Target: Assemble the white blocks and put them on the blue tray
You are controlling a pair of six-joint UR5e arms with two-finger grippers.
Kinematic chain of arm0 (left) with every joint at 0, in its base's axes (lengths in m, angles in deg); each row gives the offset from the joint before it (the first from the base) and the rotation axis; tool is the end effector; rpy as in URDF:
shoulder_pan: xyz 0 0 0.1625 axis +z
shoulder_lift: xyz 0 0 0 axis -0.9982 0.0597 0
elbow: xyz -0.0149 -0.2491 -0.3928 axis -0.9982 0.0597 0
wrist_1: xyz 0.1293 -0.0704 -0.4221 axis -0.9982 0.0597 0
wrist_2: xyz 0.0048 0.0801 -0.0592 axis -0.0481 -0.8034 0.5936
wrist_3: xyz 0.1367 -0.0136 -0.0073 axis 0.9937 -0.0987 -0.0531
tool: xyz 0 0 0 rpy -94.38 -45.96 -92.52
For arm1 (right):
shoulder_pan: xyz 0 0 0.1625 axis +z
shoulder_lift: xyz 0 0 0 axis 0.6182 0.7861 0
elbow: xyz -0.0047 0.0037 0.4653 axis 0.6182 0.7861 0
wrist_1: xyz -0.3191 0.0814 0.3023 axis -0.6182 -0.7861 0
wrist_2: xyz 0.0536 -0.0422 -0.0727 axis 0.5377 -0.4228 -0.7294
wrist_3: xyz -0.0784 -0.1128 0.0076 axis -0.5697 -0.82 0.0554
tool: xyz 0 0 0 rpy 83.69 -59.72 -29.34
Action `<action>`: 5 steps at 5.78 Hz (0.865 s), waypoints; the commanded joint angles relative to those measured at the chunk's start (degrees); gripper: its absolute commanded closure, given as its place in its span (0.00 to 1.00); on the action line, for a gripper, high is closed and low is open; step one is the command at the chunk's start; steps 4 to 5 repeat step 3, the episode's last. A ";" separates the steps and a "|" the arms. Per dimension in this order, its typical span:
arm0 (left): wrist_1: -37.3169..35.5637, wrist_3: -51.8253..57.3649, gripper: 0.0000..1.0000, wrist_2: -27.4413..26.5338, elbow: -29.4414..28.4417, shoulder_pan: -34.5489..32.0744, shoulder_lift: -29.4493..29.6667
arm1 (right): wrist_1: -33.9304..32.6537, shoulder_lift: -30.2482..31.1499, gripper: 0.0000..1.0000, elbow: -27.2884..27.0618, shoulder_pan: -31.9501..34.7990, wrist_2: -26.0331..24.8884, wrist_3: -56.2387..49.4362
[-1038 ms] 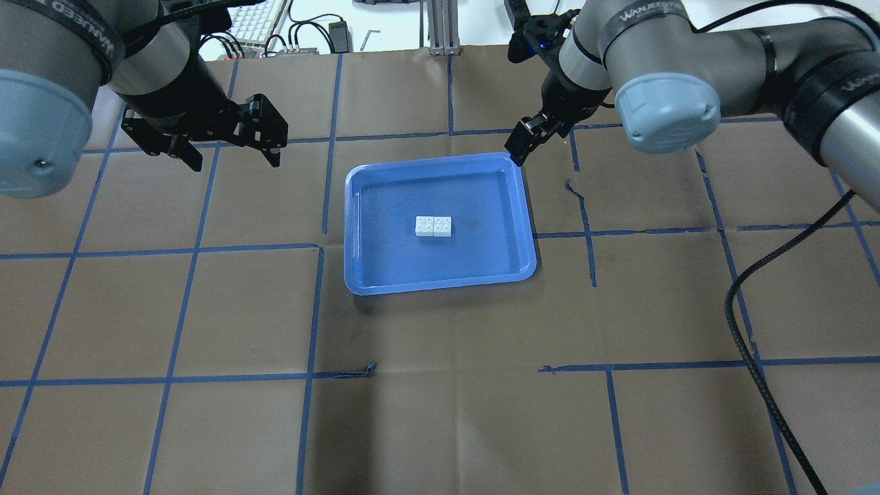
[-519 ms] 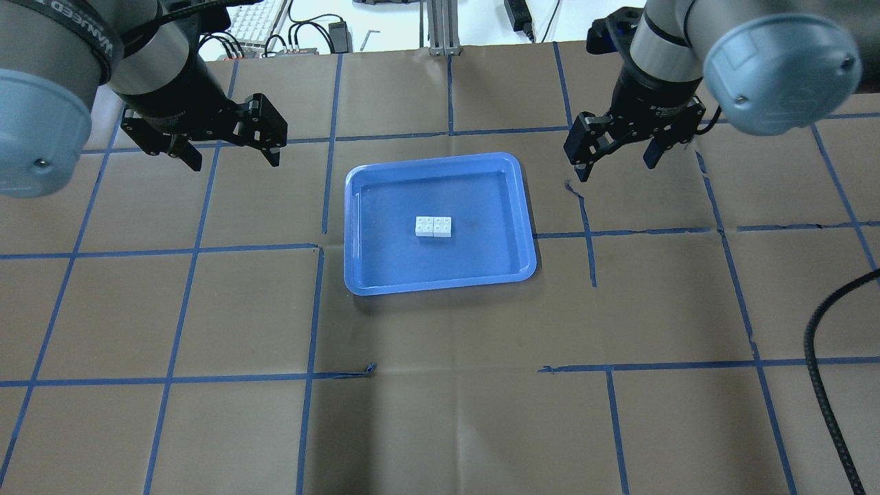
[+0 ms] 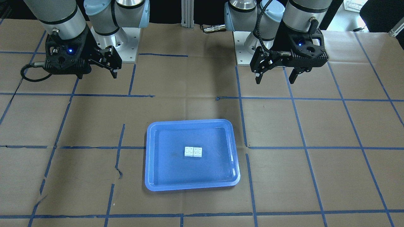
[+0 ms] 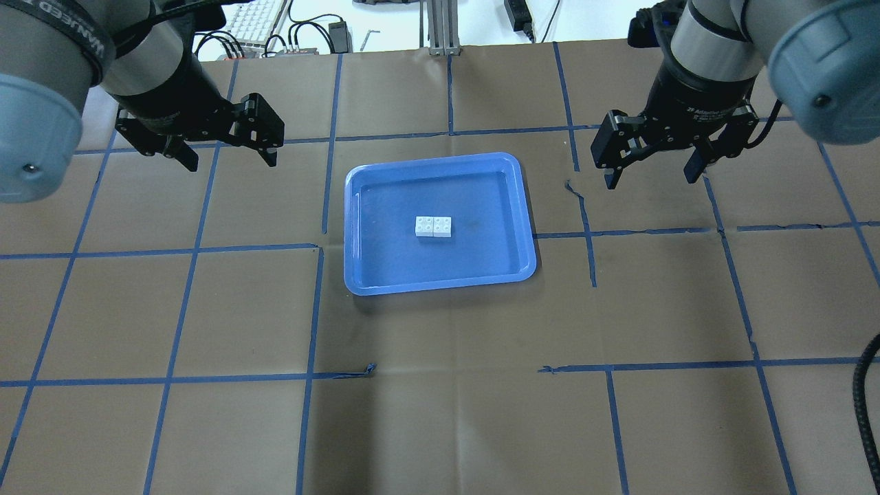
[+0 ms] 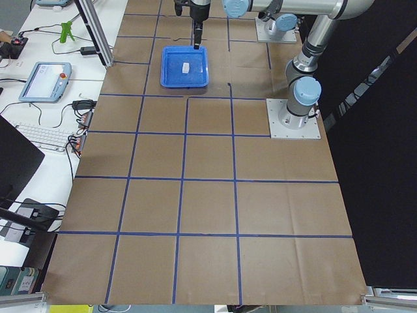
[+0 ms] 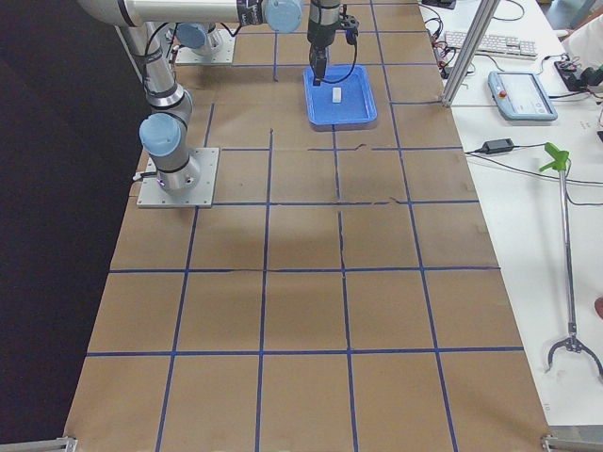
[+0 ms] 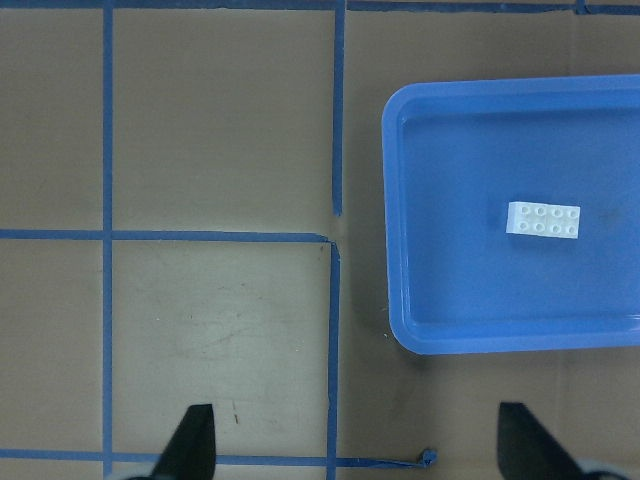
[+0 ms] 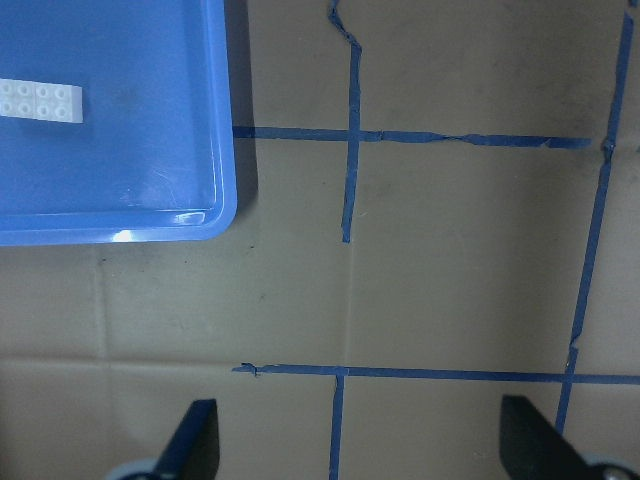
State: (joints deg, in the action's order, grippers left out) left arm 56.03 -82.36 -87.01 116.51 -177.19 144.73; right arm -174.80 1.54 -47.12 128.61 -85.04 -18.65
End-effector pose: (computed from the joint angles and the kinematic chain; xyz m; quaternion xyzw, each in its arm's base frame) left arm -0.1369 -0.5164 0.5040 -0.0119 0.9984 -0.0553 0.0057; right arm 0.1379 -0.5091 0.4802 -0.0197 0.9992 0.0344 0.0032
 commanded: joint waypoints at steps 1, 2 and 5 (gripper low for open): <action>-0.42 0.09 0.00 0.00 0.21 0.00 0.12 | 0.04 0.25 0.00 -0.04 0.01 -0.05 0.18; -0.69 0.09 0.00 -0.09 0.56 -0.09 0.21 | 0.04 0.16 0.00 -0.04 0.10 -0.05 0.18; -0.95 0.09 0.00 0.08 1.09 -0.09 0.21 | 0.13 0.16 0.00 -0.04 0.10 -0.05 0.18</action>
